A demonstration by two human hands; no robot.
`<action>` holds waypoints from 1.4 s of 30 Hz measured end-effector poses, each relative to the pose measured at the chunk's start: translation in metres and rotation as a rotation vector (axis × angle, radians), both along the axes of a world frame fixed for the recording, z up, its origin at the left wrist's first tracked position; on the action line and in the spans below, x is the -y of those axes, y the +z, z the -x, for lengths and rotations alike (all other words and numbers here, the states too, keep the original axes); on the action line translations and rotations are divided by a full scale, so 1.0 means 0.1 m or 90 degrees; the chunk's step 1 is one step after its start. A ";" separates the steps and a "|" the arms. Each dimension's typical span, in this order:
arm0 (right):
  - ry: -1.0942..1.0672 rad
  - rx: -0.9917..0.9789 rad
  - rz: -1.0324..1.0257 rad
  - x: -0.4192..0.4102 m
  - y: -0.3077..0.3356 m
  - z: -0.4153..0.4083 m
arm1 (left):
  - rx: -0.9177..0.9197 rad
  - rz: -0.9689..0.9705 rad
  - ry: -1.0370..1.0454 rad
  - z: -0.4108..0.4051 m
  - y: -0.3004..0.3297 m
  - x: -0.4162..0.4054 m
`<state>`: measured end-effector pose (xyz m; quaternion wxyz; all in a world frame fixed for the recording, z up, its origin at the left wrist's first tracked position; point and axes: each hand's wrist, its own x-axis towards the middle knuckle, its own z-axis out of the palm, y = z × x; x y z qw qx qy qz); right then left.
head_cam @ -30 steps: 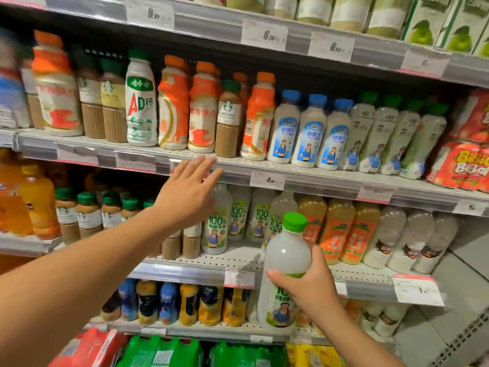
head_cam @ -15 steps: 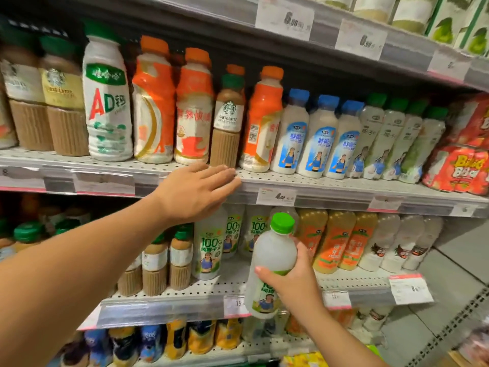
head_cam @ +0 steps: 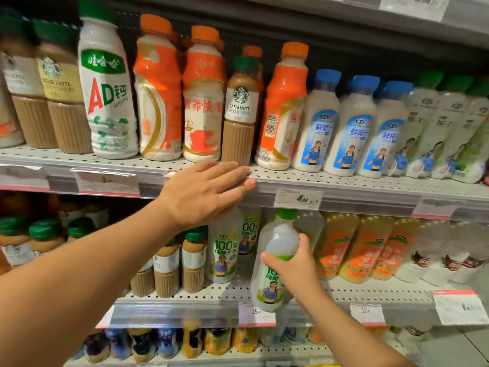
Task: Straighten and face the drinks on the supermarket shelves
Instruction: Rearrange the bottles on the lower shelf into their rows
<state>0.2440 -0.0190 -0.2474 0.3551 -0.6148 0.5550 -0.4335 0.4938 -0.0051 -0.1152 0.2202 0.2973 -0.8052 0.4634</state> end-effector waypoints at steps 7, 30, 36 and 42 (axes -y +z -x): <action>-0.004 -0.054 -0.056 -0.15 -0.17 0.00 | -0.007 -0.008 0.014 0.01 0.00 -0.02; -0.102 -0.119 -0.068 0.25 -0.66 -0.34 | -0.022 -0.004 0.005 0.03 0.00 -0.04; -0.087 -0.119 -0.084 0.22 -0.68 -0.36 | -0.023 -0.009 -0.011 0.01 -0.01 -0.01; -0.042 -0.125 -0.103 -0.16 -0.34 -0.15 | -0.075 -0.062 -0.021 0.06 0.05 -0.09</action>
